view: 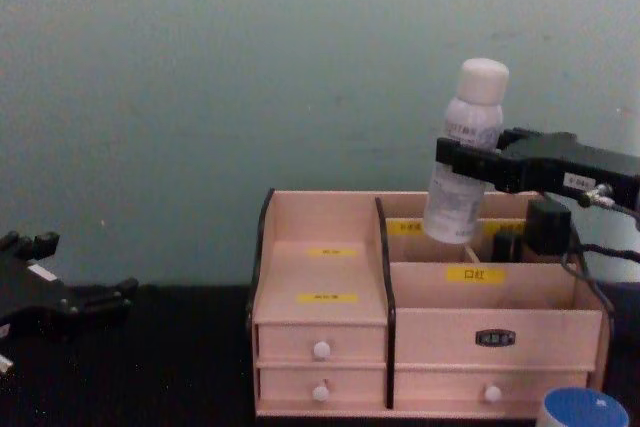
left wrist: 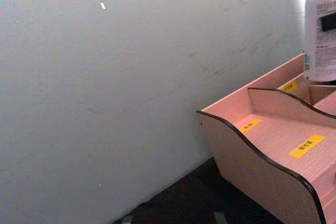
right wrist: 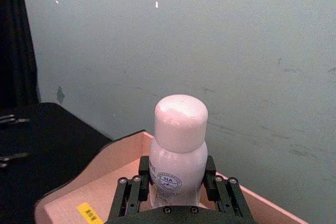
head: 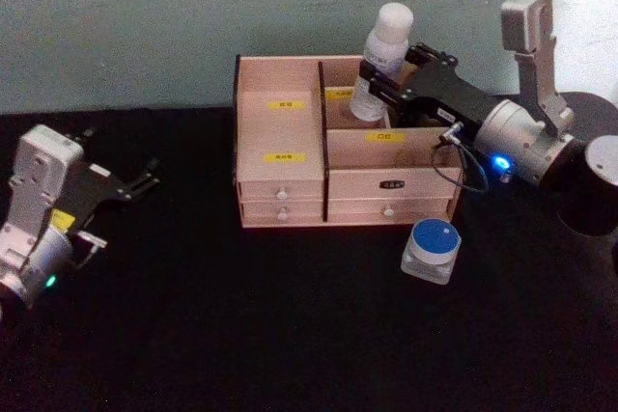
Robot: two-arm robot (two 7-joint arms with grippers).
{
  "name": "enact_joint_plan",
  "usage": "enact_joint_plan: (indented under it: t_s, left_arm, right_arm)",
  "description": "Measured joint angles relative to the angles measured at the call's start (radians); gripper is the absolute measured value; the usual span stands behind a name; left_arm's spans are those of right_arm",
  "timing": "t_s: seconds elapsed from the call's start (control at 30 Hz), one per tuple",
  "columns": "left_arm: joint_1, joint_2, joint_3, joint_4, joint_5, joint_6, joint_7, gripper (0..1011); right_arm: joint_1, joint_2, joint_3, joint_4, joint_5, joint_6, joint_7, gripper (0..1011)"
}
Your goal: Pick up the facial cleanser and watermelon frost from the table and place them into the tiered storage box.
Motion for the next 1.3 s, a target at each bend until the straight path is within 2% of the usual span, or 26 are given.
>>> enact_joint_plan:
  t_s: [0.23, 0.57, 1.3]
  left_arm:
    - [0.000, 0.000, 0.000, 0.000, 0.000, 0.000, 0.000, 1001]
    - [0.000, 0.000, 0.000, 0.000, 0.000, 0.000, 0.000, 1001]
    - [0.000, 0.000, 0.000, 0.000, 0.000, 0.000, 0.000, 1001]
  right_arm:
    - [0.044, -0.036, 0.003, 0.082, -0.023, -0.014, 0.001, 594]
    - [0.082, -0.066, 0.005, 0.160, -0.054, -0.023, 0.009, 594]
    - [0.113, -0.097, -0.003, 0.242, -0.111, -0.007, 0.021, 594]
